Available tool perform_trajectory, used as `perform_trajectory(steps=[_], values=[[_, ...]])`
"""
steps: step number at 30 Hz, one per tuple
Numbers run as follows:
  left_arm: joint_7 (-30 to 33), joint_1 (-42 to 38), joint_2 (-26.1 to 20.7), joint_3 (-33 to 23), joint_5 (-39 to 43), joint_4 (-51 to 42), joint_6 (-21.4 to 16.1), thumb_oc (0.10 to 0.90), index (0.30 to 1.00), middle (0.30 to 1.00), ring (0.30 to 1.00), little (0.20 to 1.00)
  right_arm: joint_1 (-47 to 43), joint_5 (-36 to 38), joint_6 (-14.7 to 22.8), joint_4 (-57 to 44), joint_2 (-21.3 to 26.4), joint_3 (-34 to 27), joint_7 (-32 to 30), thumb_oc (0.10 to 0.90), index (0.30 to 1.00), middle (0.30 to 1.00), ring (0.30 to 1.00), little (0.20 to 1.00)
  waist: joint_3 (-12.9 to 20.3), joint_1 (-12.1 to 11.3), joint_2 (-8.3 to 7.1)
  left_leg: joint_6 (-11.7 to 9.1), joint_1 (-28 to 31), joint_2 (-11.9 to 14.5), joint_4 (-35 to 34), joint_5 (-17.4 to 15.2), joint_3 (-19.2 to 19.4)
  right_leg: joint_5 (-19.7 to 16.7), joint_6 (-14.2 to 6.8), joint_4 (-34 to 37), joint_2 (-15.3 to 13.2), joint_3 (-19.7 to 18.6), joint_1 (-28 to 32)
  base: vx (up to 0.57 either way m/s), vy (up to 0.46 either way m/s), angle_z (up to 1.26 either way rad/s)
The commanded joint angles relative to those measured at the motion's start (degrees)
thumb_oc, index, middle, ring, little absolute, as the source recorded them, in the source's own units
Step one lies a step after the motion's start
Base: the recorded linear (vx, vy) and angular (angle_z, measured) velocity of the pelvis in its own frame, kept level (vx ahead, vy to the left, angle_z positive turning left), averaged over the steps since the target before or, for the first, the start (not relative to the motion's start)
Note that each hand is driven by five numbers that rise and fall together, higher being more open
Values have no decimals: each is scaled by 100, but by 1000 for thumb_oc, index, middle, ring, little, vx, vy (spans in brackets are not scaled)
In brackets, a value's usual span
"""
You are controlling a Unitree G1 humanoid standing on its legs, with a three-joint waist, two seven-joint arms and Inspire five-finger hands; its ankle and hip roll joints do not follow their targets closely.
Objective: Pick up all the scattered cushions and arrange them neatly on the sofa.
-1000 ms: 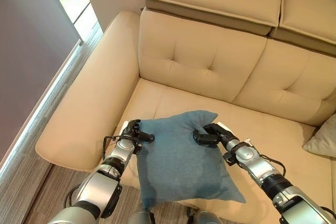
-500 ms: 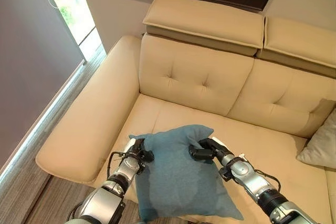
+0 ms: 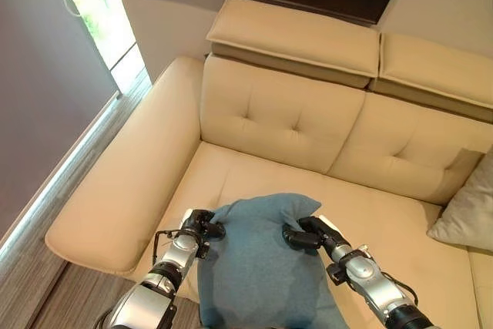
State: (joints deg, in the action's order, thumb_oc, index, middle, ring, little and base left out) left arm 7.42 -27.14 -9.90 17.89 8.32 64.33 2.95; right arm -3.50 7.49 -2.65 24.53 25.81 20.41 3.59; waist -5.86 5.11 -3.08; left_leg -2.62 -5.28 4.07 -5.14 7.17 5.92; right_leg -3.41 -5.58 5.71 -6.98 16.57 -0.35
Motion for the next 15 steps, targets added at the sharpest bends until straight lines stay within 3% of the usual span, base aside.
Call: perform_trajectory(steps=[1, 3, 7, 8, 9, 11, 15], values=[[-305, -1, 374, 70, 698, -55, -68, 400, 300, 300, 300, 300, 111, -73, 423, -737, 241, -931, -236, 400, 300, 300, 300, 300, 63, 215, 167, -125, 489, 150, 14, -1033, 175, 566, -217, -82, -77, -84, 171, 98, -65, -7], [-318, 4, 360, 77, 822, -328, -98, 400, 300, 300, 300, 300, 205, -156, 425, -830, 261, -1050, -259, 400, 300, 300, 300, 300, 94, 249, 208, -115, 522, 156, 14, -1033, 189, 588, -206, -109, -72, -100, 191, 39, -29, -12], [-91, -84, 104, 207, 1597, -2059, -324, 400, 300, 300, 300, 300, 623, -60, 486, -925, 150, -1838, -618, 400, 300, 300, 300, 300, 152, 421, 411, -127, 771, 259, 14, -1055, 241, 791, -124, -264, 41, -210, 357, 50, -84, -11], [-89, -83, 102, 210, 1597, -2064, -321, 400, 300, 300, 300, 300, 624, -60, 485, -928, 148, -1841, -617, 400, 300, 300, 300, 300, 164, 423, 409, -125, 751, 255, 14, -1042, 237, 781, -124, -261, 38, -207, 340, 41, -111, -8], [31, -49, -38, 201, 1961, -2797, -408, 400, 300, 300, 300, 300, 692, 68, 517, -873, 57, -2103, -779, 400, 300, 300, 300, 300, 171, 470, 479, -140, 817, 305, 14, -1027, 246, 886, -75, -358, 97, -237, 374, 20, -105, -7], [101, 3, 23, 131, 2719, -3254, -466, 400, 300, 300, 300, 300, 684, 215, 518, -814, -56, -2211, -939, 400, 300, 300, 300, 300, 159, 538, 535, -162, 834, 362, 14, -980, 245, 974, -16, -473, 152, -287, 360, 24, -117, -4], [162, -88, -104, 146, 3124, -3971, -540, 400, 300, 300, 300, 300, 677, 348, 513, -675, -87, -2457, -1189, 400, 300, 300, 300, 300, 154, 662, 615, -186, 884, 453, 14, -942, 260, 1103, 79, -633, 263, -365, 304, 27, -83, -4]])
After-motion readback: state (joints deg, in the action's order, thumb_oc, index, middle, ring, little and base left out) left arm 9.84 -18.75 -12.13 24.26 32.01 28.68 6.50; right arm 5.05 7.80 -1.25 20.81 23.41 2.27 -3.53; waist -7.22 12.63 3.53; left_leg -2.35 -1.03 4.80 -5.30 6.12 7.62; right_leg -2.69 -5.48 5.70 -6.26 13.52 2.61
